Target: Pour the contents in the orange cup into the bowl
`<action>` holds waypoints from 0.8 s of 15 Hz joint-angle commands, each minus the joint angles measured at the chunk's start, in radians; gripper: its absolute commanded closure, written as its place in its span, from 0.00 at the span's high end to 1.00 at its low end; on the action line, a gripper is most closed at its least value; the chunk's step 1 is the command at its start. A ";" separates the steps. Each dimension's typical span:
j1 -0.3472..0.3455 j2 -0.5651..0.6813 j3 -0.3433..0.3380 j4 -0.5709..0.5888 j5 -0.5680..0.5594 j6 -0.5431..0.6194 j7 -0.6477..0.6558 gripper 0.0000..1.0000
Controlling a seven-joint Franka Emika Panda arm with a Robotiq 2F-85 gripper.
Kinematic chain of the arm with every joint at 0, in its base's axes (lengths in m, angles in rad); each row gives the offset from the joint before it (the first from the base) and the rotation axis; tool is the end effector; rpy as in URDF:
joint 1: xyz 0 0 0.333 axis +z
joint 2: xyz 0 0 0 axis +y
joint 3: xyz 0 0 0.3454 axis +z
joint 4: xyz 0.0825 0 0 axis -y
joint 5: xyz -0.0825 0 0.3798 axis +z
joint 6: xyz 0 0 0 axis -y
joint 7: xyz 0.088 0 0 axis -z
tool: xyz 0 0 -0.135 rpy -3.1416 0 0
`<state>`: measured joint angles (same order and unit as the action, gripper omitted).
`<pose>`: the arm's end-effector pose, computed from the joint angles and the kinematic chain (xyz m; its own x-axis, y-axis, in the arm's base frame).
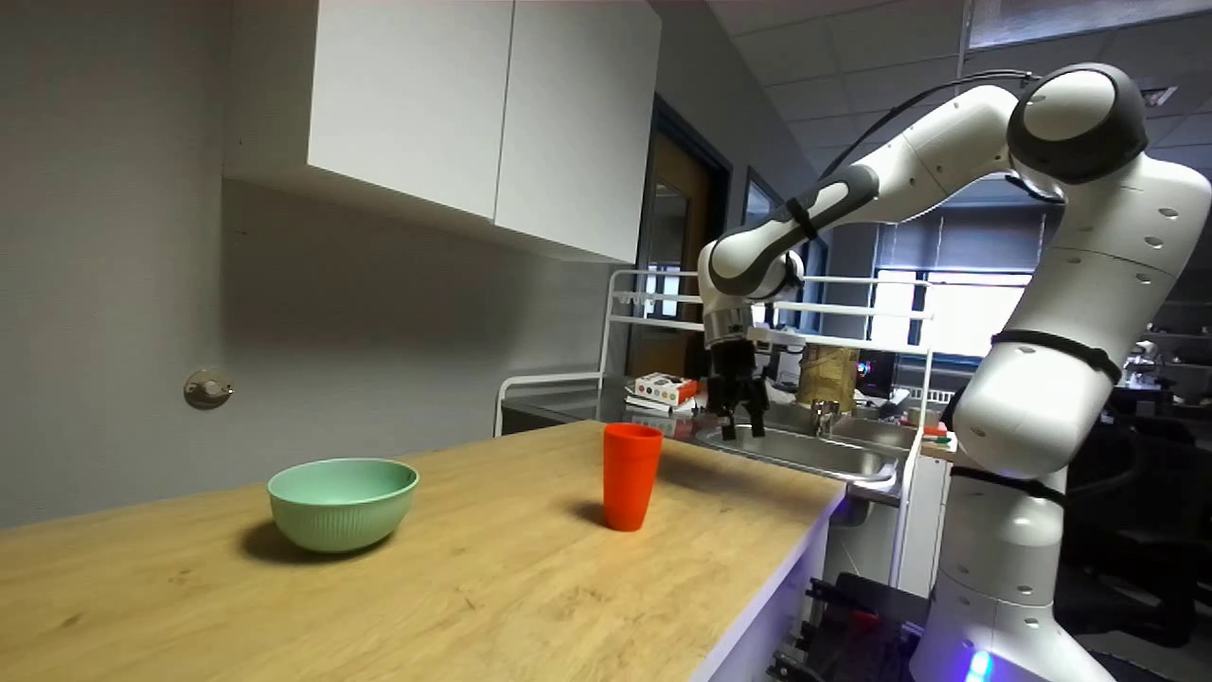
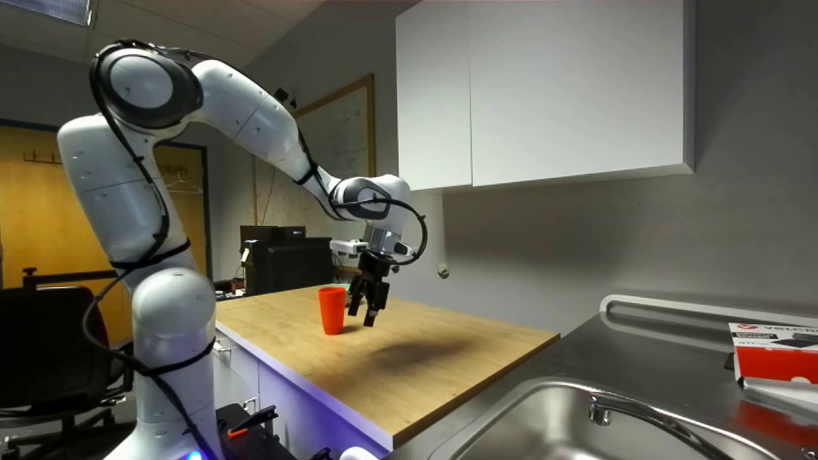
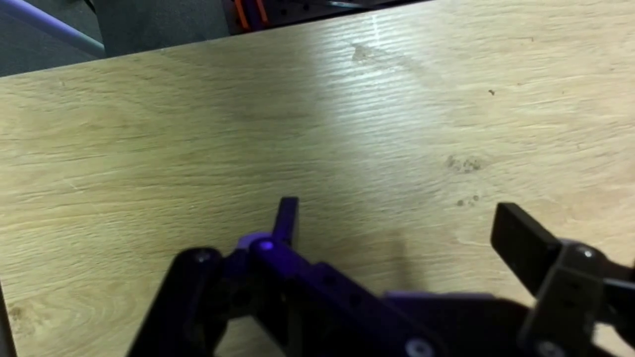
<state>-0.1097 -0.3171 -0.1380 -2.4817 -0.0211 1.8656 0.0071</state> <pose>0.3642 -0.0941 0.3867 0.9301 -0.2164 -0.2969 -0.2336 -0.9721 -0.0233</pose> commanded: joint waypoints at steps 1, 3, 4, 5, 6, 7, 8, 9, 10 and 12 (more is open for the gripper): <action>0.008 -0.014 0.028 -0.002 0.040 0.008 0.044 1.00; 0.019 -0.016 0.048 0.000 0.066 0.022 0.072 1.00; 0.025 -0.017 0.059 0.002 0.075 0.030 0.090 1.00; 0.032 -0.020 0.071 0.003 0.085 0.034 0.104 1.00; 0.038 -0.023 0.085 0.005 0.090 0.043 0.126 1.00; 0.046 -0.028 0.099 0.006 0.093 0.049 0.147 1.00; 0.053 -0.026 0.116 0.011 0.091 0.062 0.174 1.00; 0.058 -0.035 0.130 0.011 0.086 0.069 0.197 1.00; 0.066 -0.039 0.148 0.017 0.082 0.074 0.225 1.00; 0.079 -0.053 0.178 0.026 0.073 0.082 0.272 1.00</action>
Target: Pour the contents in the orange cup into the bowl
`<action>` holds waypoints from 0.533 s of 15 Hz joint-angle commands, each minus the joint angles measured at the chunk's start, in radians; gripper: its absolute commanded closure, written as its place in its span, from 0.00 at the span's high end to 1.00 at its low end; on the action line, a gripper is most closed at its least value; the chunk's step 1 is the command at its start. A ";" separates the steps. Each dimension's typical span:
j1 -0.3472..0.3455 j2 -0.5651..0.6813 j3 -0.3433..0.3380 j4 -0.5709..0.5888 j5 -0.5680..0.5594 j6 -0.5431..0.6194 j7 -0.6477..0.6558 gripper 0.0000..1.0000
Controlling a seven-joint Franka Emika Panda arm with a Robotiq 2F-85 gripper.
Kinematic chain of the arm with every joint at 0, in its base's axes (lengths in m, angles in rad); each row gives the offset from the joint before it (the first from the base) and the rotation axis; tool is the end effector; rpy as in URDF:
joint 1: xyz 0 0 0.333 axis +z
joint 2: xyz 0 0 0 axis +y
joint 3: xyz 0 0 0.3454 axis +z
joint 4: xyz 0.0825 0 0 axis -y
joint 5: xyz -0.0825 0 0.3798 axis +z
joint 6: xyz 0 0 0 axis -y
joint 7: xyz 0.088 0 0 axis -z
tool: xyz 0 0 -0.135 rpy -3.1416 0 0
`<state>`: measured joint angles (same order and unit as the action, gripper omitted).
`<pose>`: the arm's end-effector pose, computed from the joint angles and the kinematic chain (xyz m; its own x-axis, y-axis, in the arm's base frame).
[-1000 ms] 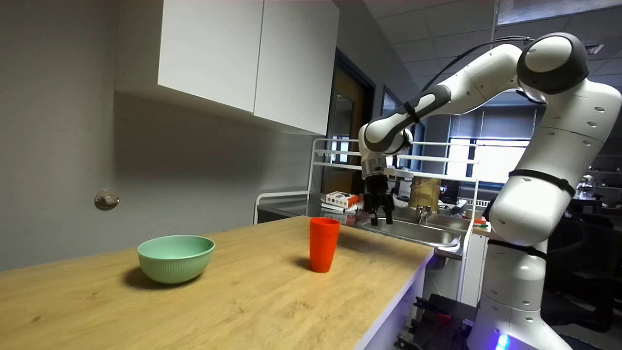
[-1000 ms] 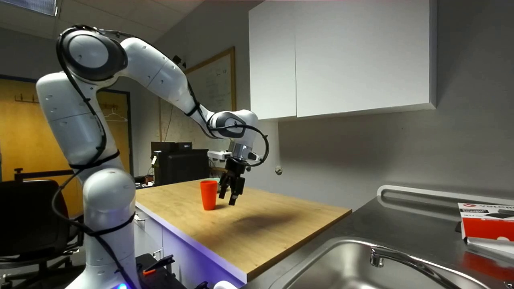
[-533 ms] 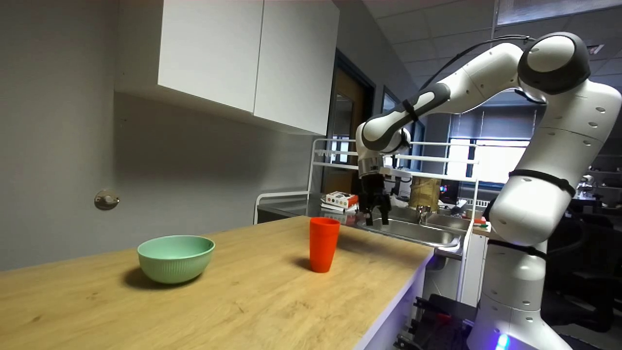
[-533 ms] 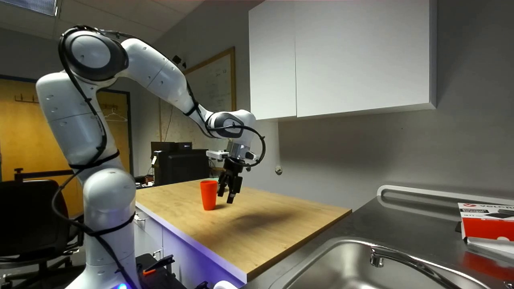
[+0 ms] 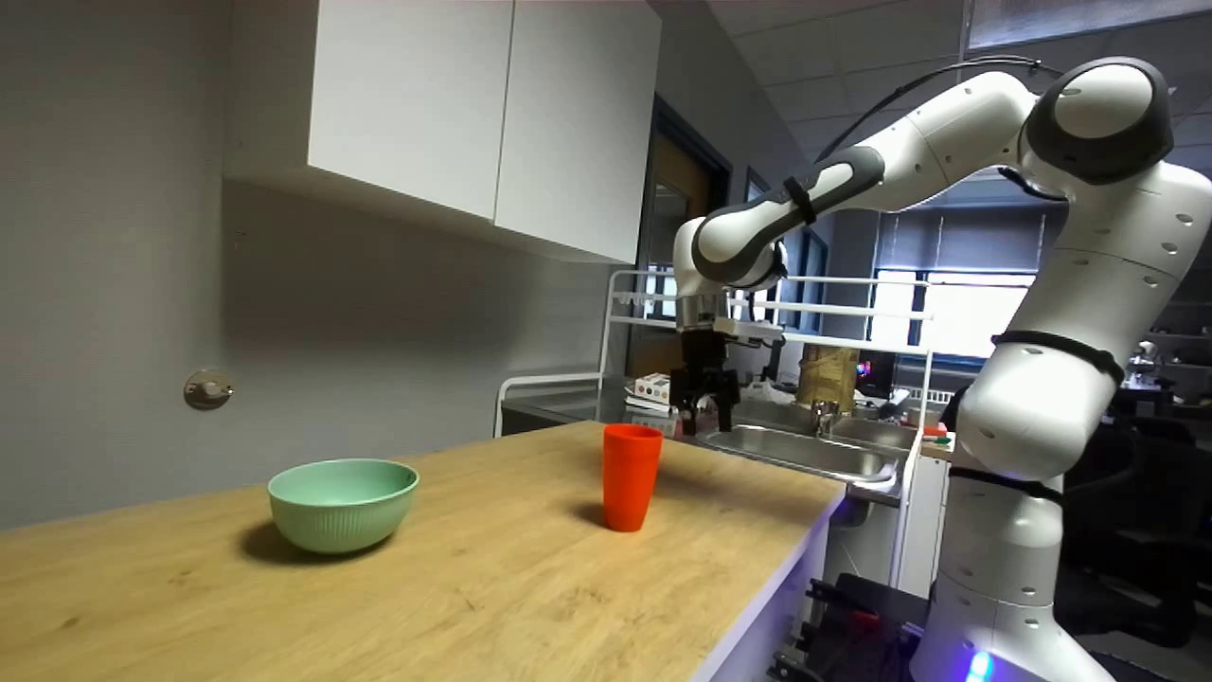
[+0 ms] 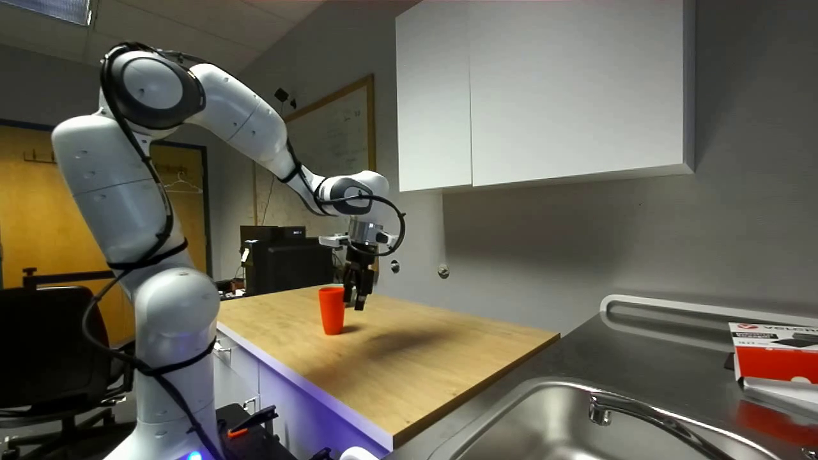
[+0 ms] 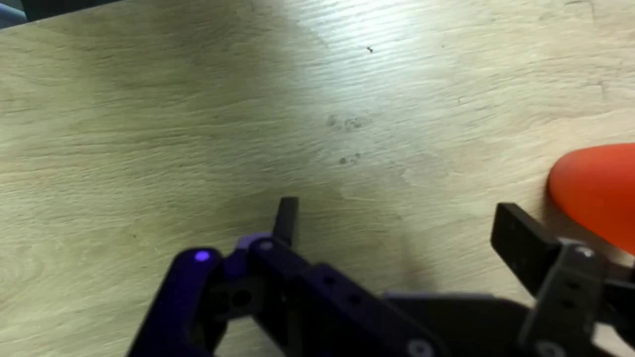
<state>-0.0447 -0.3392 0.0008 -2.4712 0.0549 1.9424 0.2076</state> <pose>0.3892 -0.0119 0.4048 0.9439 -0.2671 -0.1944 -0.2735 -0.9619 -0.0063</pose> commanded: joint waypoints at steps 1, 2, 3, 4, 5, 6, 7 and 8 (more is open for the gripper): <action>0.019 -0.037 0.054 0.021 -0.007 0.006 0.092 1.00; 0.025 -0.042 0.070 0.030 -0.014 0.008 0.115 1.00; 0.030 -0.048 0.086 0.037 -0.022 0.008 0.135 1.00; 0.034 -0.050 0.102 0.047 -0.031 0.007 0.156 1.00; 0.038 -0.055 0.115 0.056 -0.037 0.004 0.172 1.00; 0.041 -0.053 0.129 0.066 -0.044 0.005 0.186 1.00; 0.045 -0.050 0.141 0.076 -0.050 0.003 0.198 1.00; 0.048 -0.040 0.151 0.087 -0.057 0.006 0.209 1.00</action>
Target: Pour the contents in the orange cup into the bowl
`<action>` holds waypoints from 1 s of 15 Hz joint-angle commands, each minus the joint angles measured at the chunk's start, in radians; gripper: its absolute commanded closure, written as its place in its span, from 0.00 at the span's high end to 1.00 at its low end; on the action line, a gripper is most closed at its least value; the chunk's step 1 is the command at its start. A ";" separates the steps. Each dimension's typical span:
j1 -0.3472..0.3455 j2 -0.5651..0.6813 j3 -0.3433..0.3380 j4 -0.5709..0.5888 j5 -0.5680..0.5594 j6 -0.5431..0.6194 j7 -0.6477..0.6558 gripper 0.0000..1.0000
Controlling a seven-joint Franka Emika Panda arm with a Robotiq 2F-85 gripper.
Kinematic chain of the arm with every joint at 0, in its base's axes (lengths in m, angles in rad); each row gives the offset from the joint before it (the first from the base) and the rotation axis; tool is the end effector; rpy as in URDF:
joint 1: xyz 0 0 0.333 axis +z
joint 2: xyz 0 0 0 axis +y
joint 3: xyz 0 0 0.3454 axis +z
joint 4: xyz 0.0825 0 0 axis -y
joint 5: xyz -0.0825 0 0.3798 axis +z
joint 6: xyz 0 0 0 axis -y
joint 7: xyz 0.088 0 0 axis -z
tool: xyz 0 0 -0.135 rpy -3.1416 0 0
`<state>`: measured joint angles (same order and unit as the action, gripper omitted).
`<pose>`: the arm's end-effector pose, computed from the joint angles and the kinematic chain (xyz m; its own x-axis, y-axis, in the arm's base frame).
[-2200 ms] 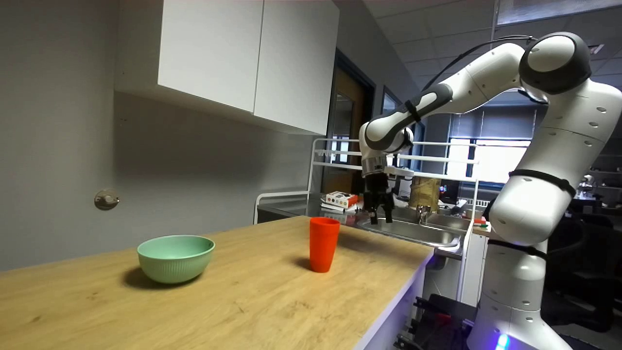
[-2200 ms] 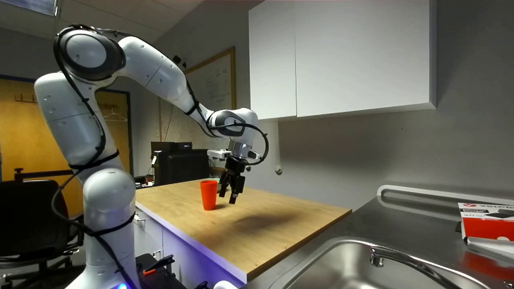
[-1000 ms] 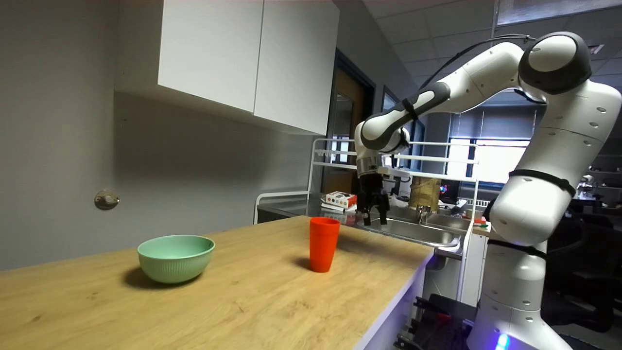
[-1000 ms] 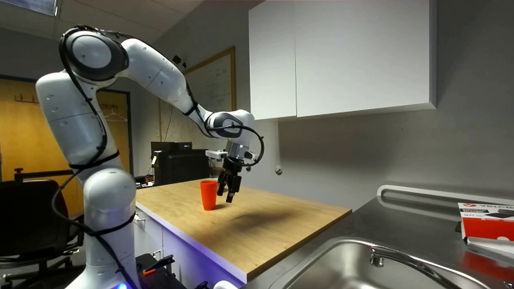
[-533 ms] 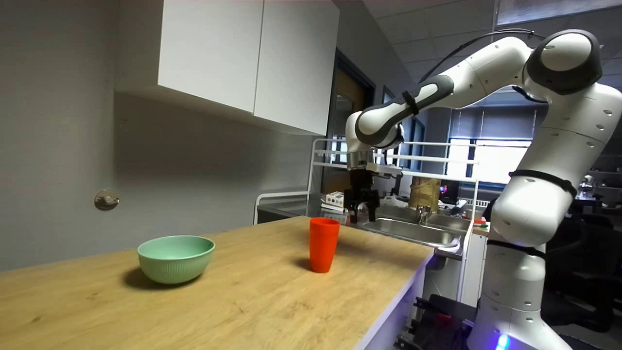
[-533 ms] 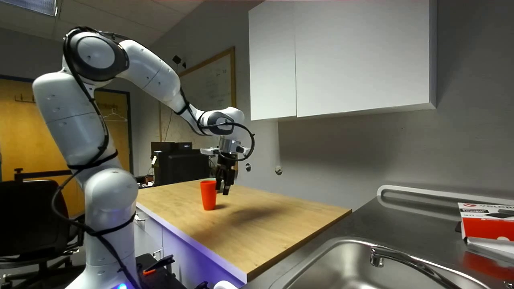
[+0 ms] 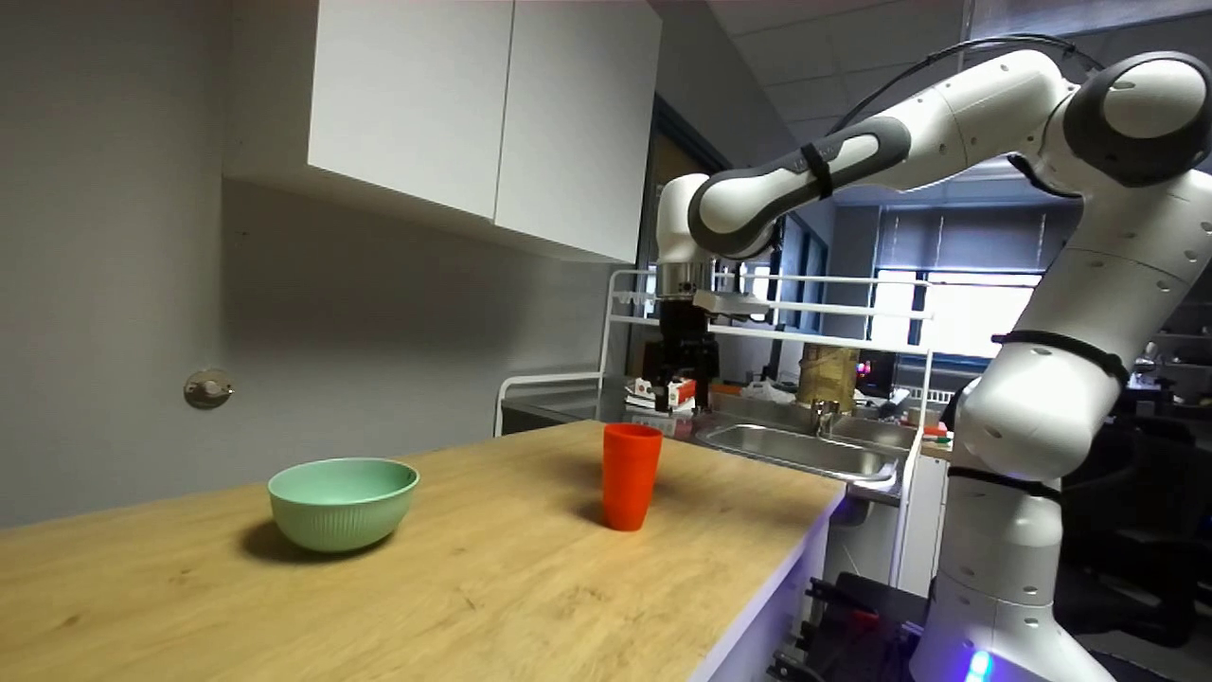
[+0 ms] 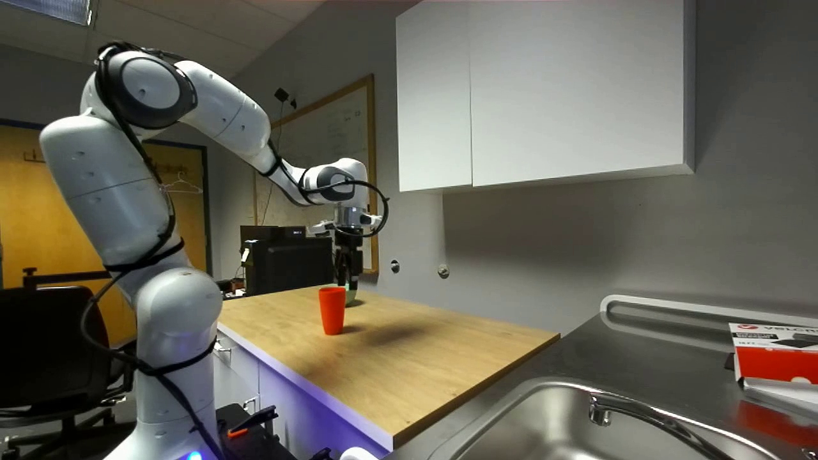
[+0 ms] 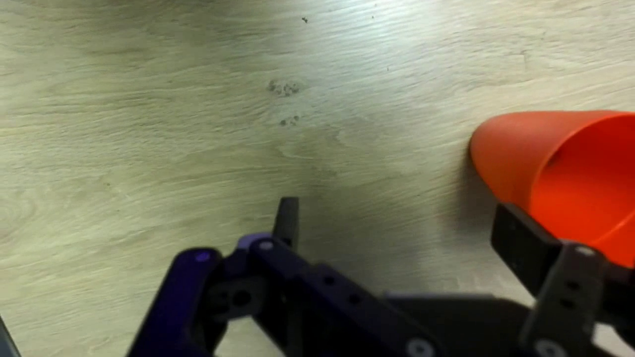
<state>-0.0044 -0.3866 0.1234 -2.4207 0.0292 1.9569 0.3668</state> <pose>0.3972 0.0518 0.4454 0.9610 -0.2684 -0.0668 -0.2656 -0.9629 0.0474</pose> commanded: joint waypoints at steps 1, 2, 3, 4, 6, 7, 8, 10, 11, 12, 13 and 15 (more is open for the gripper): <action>0.011 0.007 0.036 0.044 -0.036 -0.012 0.057 1.00; 0.012 0.019 0.042 0.053 -0.042 -0.011 0.064 1.00; 0.016 0.018 0.045 0.058 -0.044 -0.014 0.064 1.00; 0.016 0.030 0.048 0.065 -0.047 -0.011 0.064 1.00; 0.017 0.040 0.050 0.072 -0.051 -0.014 0.061 1.00; 0.017 0.048 0.050 0.076 -0.054 -0.013 0.059 1.00; 0.018 0.056 0.048 0.081 -0.051 -0.015 0.055 1.00; 0.020 0.077 0.048 0.091 -0.051 -0.013 0.057 1.00; 0.023 0.089 0.049 0.096 -0.049 -0.015 0.057 1.00; 0.025 0.102 0.053 0.102 -0.054 -0.018 0.063 1.00; 0.028 0.112 0.057 0.106 -0.059 -0.019 0.067 1.00; 0.035 0.139 0.062 0.117 -0.067 -0.023 0.075 1.00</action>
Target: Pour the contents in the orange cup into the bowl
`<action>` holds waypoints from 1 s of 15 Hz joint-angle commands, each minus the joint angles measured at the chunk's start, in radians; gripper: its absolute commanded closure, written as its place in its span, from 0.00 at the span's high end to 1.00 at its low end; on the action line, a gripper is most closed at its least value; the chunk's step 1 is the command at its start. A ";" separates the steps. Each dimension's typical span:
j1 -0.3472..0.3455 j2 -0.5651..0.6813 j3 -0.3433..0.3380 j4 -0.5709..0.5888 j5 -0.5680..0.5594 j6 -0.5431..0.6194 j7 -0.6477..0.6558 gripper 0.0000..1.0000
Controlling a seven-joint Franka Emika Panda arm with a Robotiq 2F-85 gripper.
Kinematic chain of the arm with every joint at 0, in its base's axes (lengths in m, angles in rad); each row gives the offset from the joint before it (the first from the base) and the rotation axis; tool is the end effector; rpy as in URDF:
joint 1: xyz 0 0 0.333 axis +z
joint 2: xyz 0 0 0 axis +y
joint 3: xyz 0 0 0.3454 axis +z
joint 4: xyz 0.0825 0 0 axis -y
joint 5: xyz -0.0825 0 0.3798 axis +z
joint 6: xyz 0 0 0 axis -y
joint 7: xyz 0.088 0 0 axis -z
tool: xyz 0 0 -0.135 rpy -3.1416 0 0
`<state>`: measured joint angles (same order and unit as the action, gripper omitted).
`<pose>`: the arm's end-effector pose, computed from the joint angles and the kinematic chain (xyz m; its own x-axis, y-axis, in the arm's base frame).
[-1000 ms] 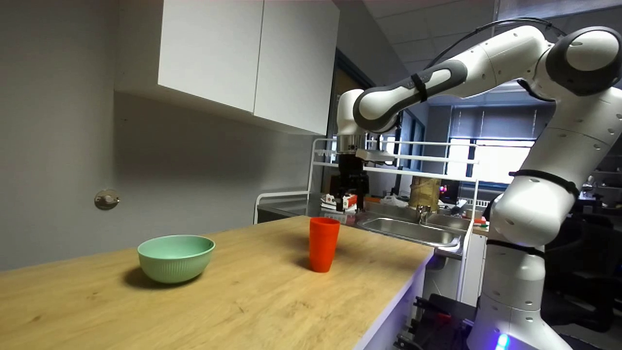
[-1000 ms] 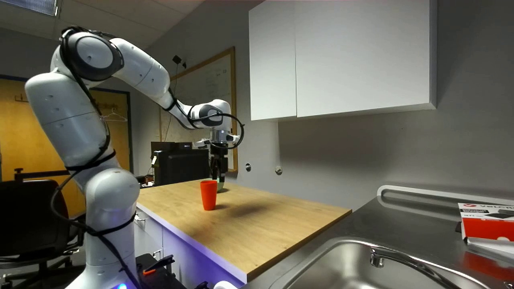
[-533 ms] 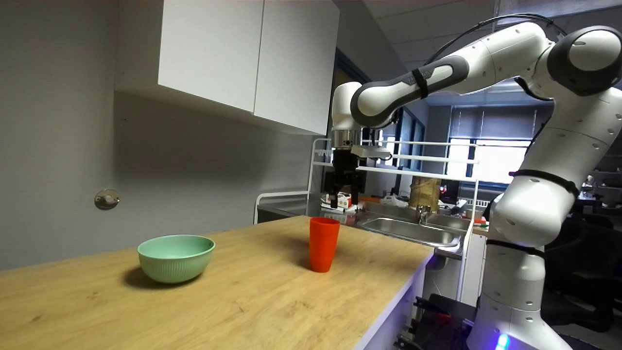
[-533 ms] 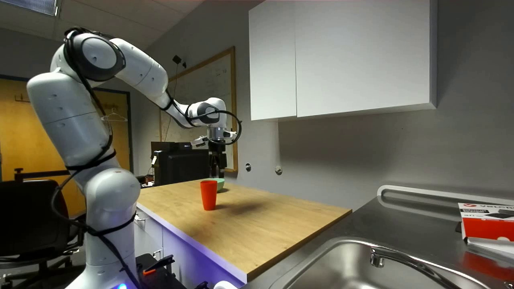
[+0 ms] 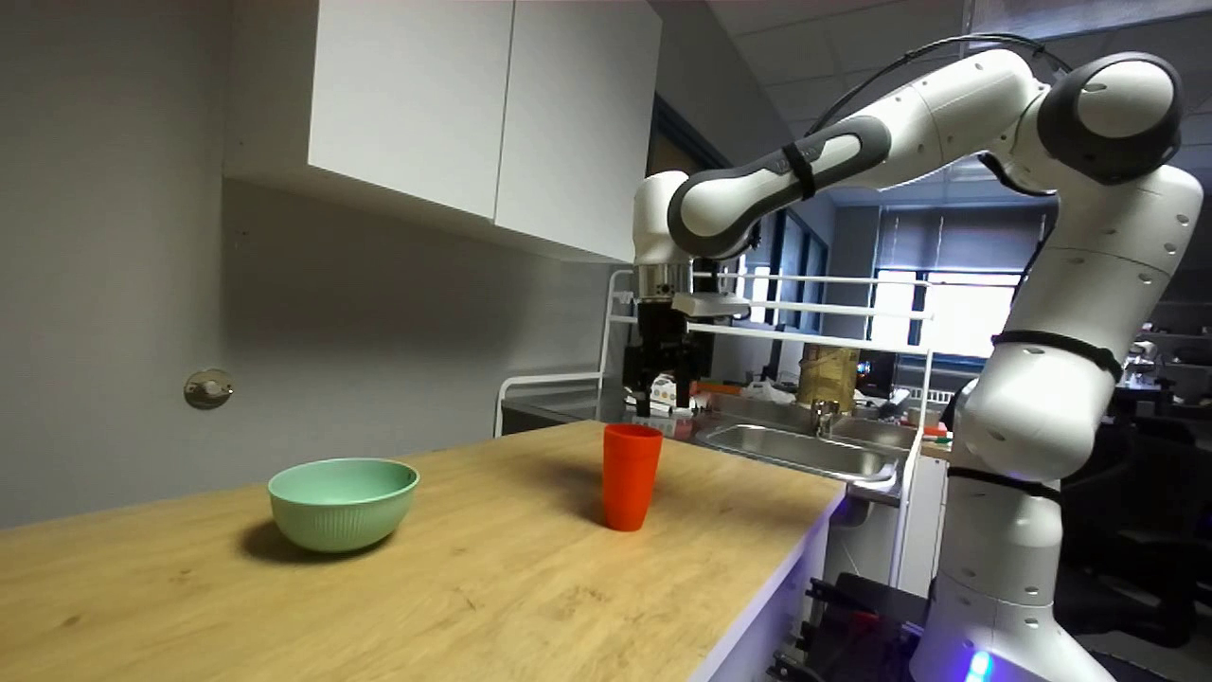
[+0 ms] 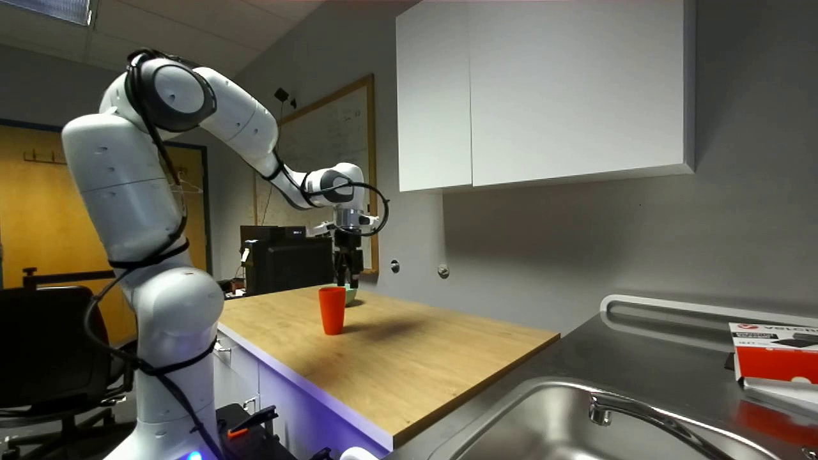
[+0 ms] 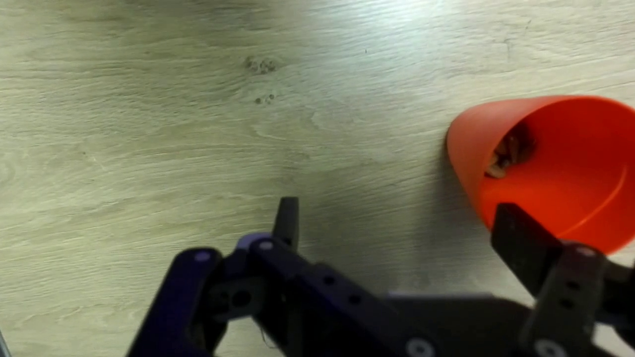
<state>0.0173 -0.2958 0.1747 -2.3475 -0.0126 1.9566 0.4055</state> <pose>0.4203 0.0828 0.4403 0.9734 -0.2191 -0.0669 -0.2123 -0.9725 0.0960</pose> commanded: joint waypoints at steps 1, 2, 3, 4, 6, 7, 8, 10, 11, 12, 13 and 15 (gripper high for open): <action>0.019 0.059 0.011 0.046 -0.028 -0.026 0.039 1.00; 0.024 0.071 0.012 0.049 -0.029 -0.029 0.040 1.00; 0.029 0.080 0.013 0.051 -0.032 -0.030 0.043 1.00; 0.033 0.088 0.014 0.051 -0.035 -0.031 0.047 1.00; 0.040 0.106 0.013 0.054 -0.040 -0.030 0.051 1.00; 0.043 0.119 0.013 0.057 -0.043 -0.026 0.051 1.00; 0.046 0.130 0.011 0.060 -0.045 -0.027 0.050 1.00; 0.051 0.143 0.012 0.063 -0.059 -0.021 0.059 0.75; 0.053 0.149 0.011 0.066 -0.063 -0.021 0.061 0.68; 0.055 0.156 0.011 0.070 -0.066 -0.022 0.065 0.59; 0.057 0.163 0.010 0.075 -0.071 -0.024 0.070 0.52; 0.061 0.169 0.011 0.081 -0.080 -0.026 0.080 0.35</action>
<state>0.0657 -0.1479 0.1859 -2.3043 -0.0673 1.9552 0.4471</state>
